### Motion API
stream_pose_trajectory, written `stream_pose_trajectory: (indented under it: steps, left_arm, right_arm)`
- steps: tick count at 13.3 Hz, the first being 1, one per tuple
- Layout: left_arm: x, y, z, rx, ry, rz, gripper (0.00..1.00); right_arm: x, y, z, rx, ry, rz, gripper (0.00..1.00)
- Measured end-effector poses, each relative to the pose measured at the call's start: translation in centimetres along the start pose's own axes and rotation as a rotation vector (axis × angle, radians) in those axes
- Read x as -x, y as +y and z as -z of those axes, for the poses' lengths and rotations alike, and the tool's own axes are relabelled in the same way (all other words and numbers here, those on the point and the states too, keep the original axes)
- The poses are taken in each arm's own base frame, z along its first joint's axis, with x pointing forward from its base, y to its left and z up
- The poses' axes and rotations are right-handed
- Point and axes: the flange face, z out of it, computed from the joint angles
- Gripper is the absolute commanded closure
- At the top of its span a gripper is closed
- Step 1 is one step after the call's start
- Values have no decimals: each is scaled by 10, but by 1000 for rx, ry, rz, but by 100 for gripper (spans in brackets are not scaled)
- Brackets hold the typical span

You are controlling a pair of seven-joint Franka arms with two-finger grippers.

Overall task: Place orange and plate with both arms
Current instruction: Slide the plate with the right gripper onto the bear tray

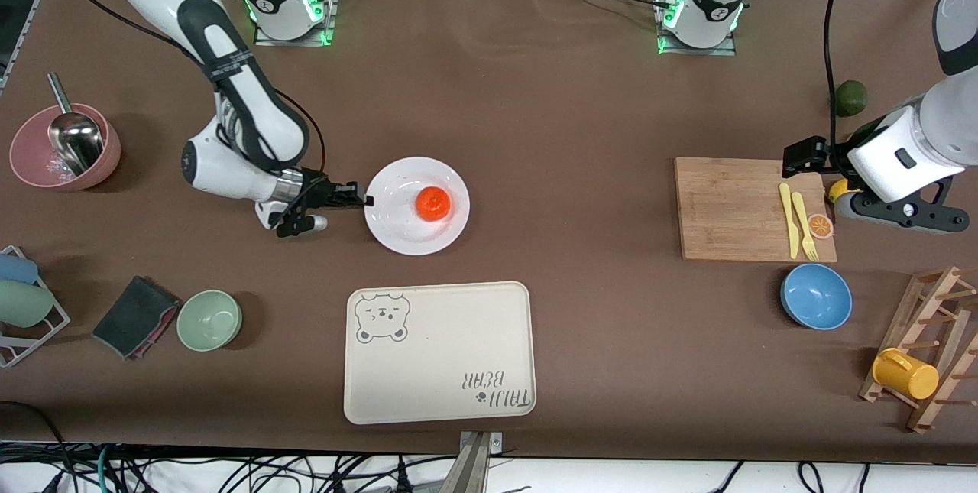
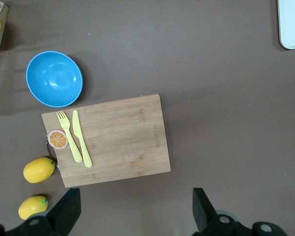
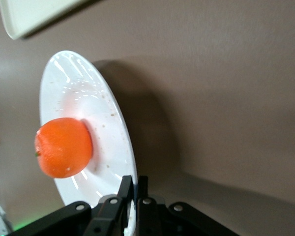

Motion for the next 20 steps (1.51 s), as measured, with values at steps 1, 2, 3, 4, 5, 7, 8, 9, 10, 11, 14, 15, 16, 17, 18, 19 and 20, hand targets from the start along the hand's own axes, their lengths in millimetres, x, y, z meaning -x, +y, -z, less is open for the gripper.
stream_pose_trajectory:
  steps: [1,2,3,4,5,7,8,9,10,11,14,15,16,17,18,19,20]
  left_arm:
    - [0,0,0,0,0,0,0]
    - [0,0,0,0,-1,-1,0]
    - [0,1,0,0,-1,-1,0]
    - [0,1,0,0,-1,-1,0]
    - [0,1,0,0,-1,-1,0]
    - [0,1,0,0,-1,-1,0]
    - [0,0,0,0,-1,-1,0]
    - [0,0,0,0,-1,-1,0]
    - [0,0,0,0,-1,0,0]
    - [1,0,2,-1,2,1,0]
    - [8,0,8,-7,14,3,0]
    - [13,1,8,-15,31,4,0]
    - [21,3,4,-27,60,3,0]
    - [31,5,-2,-40,83,-3,0]
    - [42,5,-6,-50,91,-13,0]
    - [51,4,-9,-55,91,-17,0]
    - [57,2,-9,-58,90,-18,0]
  right_arm:
    - [-6,-1,6,-31,20,-18,100]
    - [-11,-2,12,-65,39,-42,100]
    - [-16,-3,18,-105,57,-72,100]
    - [-19,-2,23,-145,59,-89,100]
    - [-23,1,31,-179,57,-97,100]
    - [-32,7,48,-218,67,-102,100]
    - [-36,9,54,-225,77,-103,100]
    - [-41,8,60,-231,90,-101,100]
    - [-48,6,65,-236,105,-95,100]
    - [-57,4,69,-242,120,-86,100]
    - [-95,4,78,-264,171,-63,100]
    - [-109,7,77,-272,185,-60,100]
    - [-121,13,72,-277,194,-62,100]
    - [-131,22,64,-280,200,-67,100]
    - [-142,31,55,-281,209,-73,100]
    - [-153,38,48,-281,223,-76,100]
    - [-162,44,43,-283,235,-77,100]
